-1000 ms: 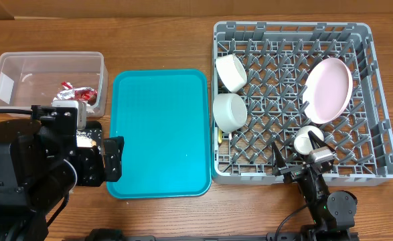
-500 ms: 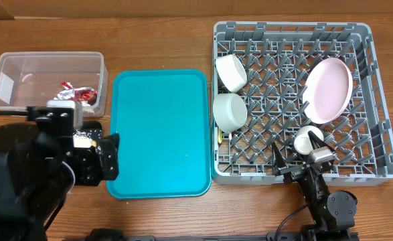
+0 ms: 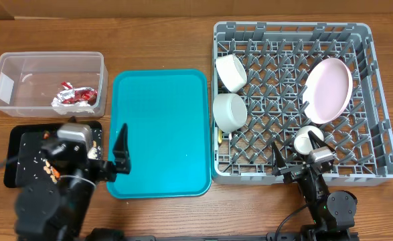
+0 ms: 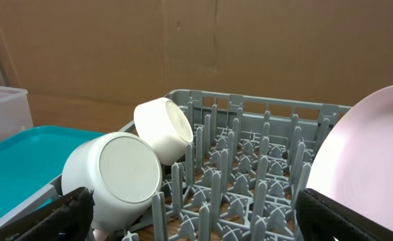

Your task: Sort waste into correct bins and load items into the dishwasher rack

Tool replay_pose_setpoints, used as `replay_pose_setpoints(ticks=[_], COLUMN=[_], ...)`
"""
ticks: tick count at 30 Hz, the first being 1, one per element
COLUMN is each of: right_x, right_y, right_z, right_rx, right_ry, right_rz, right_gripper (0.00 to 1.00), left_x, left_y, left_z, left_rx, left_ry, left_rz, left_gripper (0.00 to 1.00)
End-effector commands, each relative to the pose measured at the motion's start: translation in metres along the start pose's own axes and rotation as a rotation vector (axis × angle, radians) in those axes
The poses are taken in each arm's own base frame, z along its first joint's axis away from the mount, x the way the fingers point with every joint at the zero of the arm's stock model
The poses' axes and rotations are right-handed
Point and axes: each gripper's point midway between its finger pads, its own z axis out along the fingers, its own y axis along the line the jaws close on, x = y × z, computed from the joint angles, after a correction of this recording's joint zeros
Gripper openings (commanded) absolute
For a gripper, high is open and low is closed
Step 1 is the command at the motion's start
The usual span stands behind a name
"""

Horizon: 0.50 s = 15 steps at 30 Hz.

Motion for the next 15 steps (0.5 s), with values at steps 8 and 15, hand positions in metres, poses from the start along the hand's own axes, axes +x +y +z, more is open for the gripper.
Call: replay_pose_setpoints(ticks=[8,15], right_x=[0.001,0.001], right_y=[0.001,0.001], right_z=[0.000,0.000], right_rx=[-0.005,-0.005], right_ry=[-0.008,-0.008], right_rz=[-0.002,-0.002], right_gripper=[1.00,1.00], left_x=[0.082,0.122], left_y=[-0.008,-0.012], left_z=[0.013,0.027], left_rx=[0.075,0.120], left_ry=[-0.161,-0.227], left_rz=[0.037,0.042], left_gripper=[1.00,1.00])
